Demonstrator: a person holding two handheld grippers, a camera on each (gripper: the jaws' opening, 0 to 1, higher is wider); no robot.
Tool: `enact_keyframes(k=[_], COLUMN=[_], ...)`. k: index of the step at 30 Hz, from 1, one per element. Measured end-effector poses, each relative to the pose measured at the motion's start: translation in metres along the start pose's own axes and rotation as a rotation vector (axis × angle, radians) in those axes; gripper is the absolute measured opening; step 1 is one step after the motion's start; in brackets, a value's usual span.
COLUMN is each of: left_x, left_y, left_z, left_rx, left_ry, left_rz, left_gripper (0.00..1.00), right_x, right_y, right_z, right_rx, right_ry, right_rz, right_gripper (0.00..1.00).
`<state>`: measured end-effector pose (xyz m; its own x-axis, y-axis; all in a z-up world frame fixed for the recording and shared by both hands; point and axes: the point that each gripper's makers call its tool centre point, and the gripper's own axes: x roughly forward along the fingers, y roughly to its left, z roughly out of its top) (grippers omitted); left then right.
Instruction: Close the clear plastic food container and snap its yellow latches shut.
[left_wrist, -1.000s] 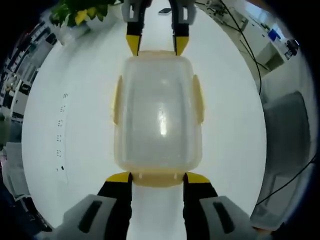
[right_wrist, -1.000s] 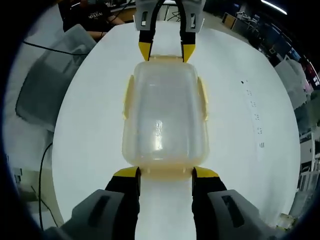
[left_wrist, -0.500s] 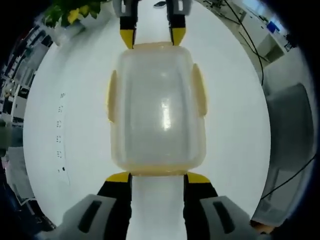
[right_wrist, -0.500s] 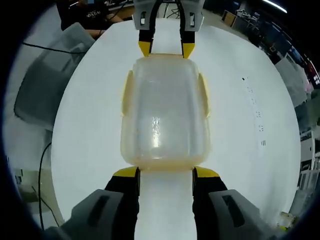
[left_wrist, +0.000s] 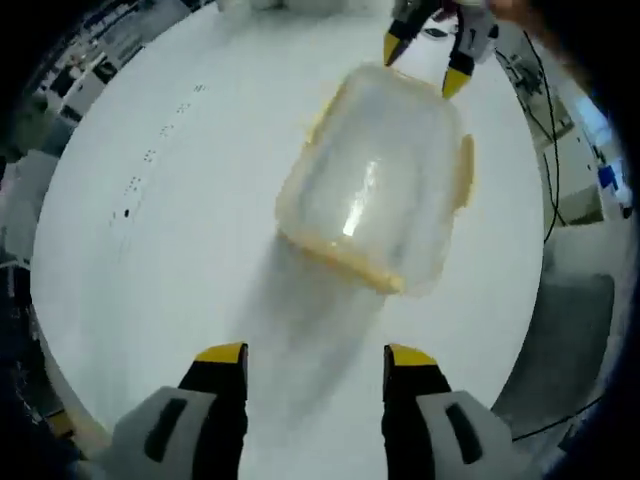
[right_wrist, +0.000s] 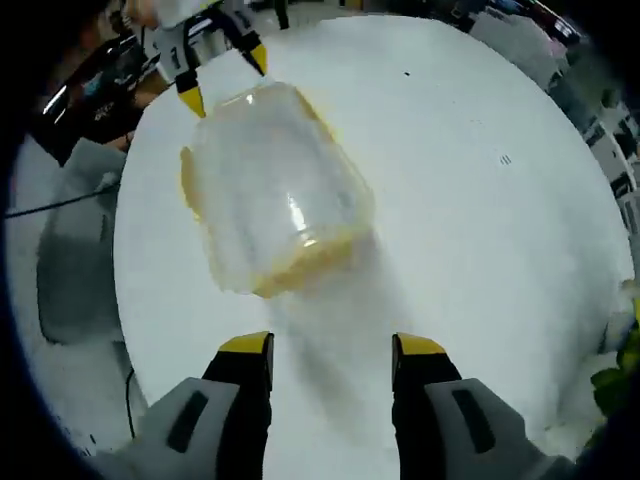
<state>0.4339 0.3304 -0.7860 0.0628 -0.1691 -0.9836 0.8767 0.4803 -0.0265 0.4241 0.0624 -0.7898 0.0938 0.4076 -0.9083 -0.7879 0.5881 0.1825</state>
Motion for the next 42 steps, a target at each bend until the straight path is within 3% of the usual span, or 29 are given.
enact_keyframes(k=[2, 3, 4, 5, 8, 9, 12, 16, 21, 25, 27, 31, 32, 34, 42], left_x=[-0.008, -0.013, -0.017, -0.022, -0.026, -0.025, -0.020, -0.008, 0.000, 0.005, 0.004, 0.004, 0.004, 0.004, 0.005], left_y=[-0.001, -0.009, -0.014, -0.019, -0.030, -0.032, -0.034, -0.039, -0.040, -0.044, -0.043, -0.044, -0.044, -0.044, -0.044], left_z=[0.007, 0.022, 0.031, 0.037, 0.045, 0.051, 0.050, 0.047, 0.048, 0.047, 0.046, 0.045, 0.045, 0.045, 0.045], left_rx=[-0.190, -0.276, -0.318, -0.420, -0.682, -0.680, -0.660, -0.715, -0.702, -0.681, -0.695, -0.701, -0.702, -0.702, -0.688], left_ry=[-0.054, -0.142, -0.193, -0.222, -0.208, -0.228, -0.201, -0.161, -0.151, -0.139, -0.133, -0.133, -0.133, -0.135, -0.150], left_rz=[-0.026, -0.081, -0.114, -0.146, -0.218, -0.233, -0.222, -0.241, -0.209, -0.208, -0.206, -0.207, -0.207, -0.206, -0.225], left_gripper=[0.40, 0.41, 0.42, 0.42, 0.41, 0.41, 0.38, 0.30, 0.29, 0.22, 0.22, 0.21, 0.21, 0.21, 0.20], right_x=[-0.015, -0.019, -0.023, -0.026, -0.033, -0.035, -0.034, -0.024, -0.002, 0.002, 0.005, 0.014, 0.016, 0.018, 0.015], right_y=[-0.001, 0.000, 0.002, 0.005, 0.009, 0.009, 0.018, 0.025, 0.019, 0.025, 0.024, 0.015, 0.029, 0.039, 0.054], right_z=[0.016, 0.021, 0.026, 0.033, 0.052, 0.058, 0.064, 0.065, 0.047, 0.053, 0.051, 0.037, 0.039, 0.035, 0.032], right_rx=[0.178, 0.239, 0.302, 0.382, 0.600, 0.661, 0.753, 0.851, 0.778, 0.752, 0.724, 0.637, 0.693, 0.682, 0.642], right_ry=[-0.131, -0.172, -0.211, -0.263, -0.390, -0.430, -0.477, -0.467, -0.333, -0.302, -0.282, -0.191, -0.208, -0.205, -0.190], right_rz=[0.043, 0.072, 0.104, 0.149, 0.246, 0.273, 0.341, 0.399, 0.312, 0.351, 0.317, 0.225, 0.254, 0.265, 0.235], right_gripper=[0.44, 0.43, 0.41, 0.40, 0.39, 0.38, 0.35, 0.32, 0.34, 0.30, 0.30, 0.16, 0.19, 0.23, 0.21])
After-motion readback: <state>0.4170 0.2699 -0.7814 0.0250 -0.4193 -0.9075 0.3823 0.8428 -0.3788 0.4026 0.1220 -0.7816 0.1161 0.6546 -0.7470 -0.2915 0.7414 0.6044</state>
